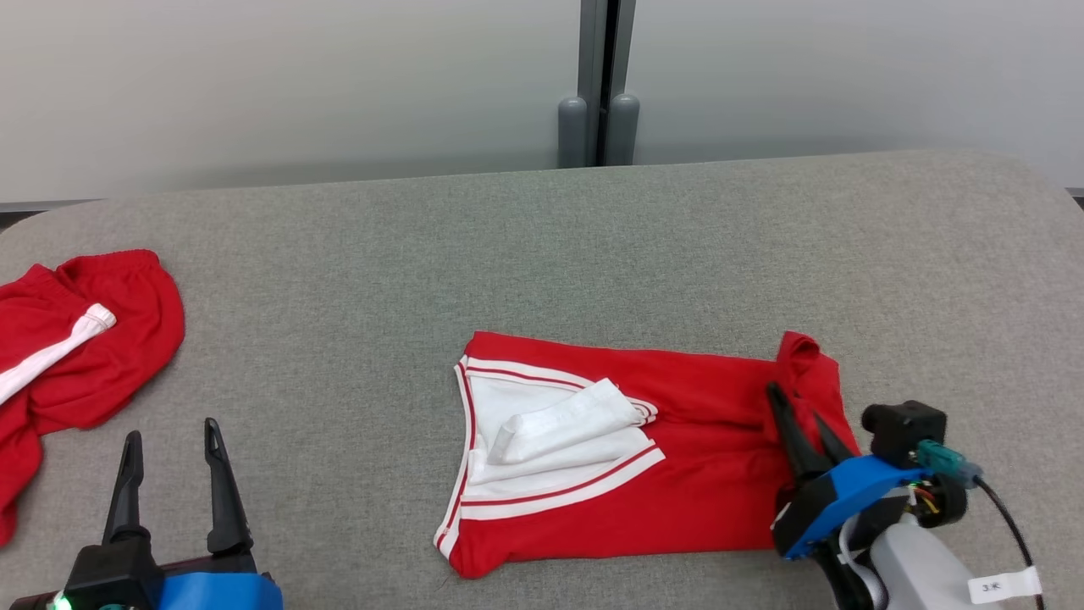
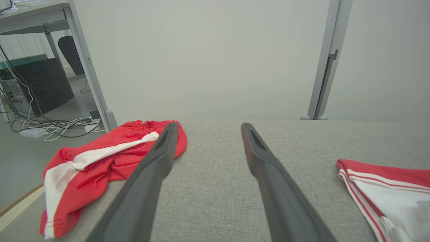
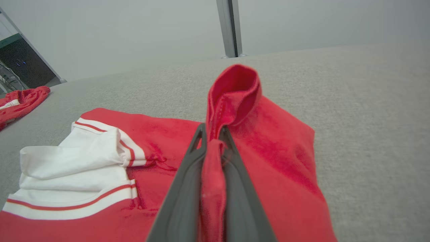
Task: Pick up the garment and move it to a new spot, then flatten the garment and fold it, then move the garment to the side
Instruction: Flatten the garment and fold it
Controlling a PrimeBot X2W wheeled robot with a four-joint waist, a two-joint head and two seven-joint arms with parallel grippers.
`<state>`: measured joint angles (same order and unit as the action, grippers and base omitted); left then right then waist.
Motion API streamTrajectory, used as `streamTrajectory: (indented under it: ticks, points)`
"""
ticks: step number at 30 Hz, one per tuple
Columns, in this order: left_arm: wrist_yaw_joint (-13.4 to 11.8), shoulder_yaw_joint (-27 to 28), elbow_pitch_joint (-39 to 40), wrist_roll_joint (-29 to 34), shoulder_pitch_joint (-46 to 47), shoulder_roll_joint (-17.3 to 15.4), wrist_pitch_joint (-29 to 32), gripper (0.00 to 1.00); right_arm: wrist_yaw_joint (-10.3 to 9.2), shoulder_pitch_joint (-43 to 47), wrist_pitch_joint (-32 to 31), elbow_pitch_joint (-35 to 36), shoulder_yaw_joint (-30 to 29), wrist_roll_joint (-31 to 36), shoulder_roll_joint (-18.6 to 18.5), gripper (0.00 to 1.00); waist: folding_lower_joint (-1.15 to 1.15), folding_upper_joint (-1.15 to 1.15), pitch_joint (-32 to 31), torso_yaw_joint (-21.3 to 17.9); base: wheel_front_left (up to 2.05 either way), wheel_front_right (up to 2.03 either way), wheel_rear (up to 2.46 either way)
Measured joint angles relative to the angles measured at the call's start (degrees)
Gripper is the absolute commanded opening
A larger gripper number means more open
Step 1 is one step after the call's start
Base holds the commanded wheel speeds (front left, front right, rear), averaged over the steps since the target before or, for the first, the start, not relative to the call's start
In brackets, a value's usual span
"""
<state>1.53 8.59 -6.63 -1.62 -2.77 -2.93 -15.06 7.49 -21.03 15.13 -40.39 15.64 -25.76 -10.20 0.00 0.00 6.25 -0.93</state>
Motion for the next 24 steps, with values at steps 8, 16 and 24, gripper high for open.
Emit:
streamTrajectory:
  ticks: [8, 16, 24]
  points:
    - [-0.07, -1.41, -0.42, -0.33, -0.09, 0.02, 0.00, 1.00, -0.01, -2.21, 0.00, 1.44, 7.87, -1.78, 4.35, 0.00, 0.00, 0.00, 0.22, 1.36, 0.00, 0.00, 0.00]
    - [0.00, -2.77, -1.29, -0.70, 0.91, 0.01, 0.00, 1.00, 0.00, -5.98, 0.00, 1.65, 15.68, -4.67, 7.04, 0.00, 0.00, 0.00, 1.17, 2.92, 0.00, 0.00, 0.00]
    - [0.01, -4.14, -1.98, -0.85, 2.15, 0.01, 0.00, 1.00, -0.01, -9.37, 0.00, 3.48, 23.61, -10.87, 7.32, 0.00, 0.00, 0.00, 2.12, 4.64, 0.00, 0.00, 0.00]
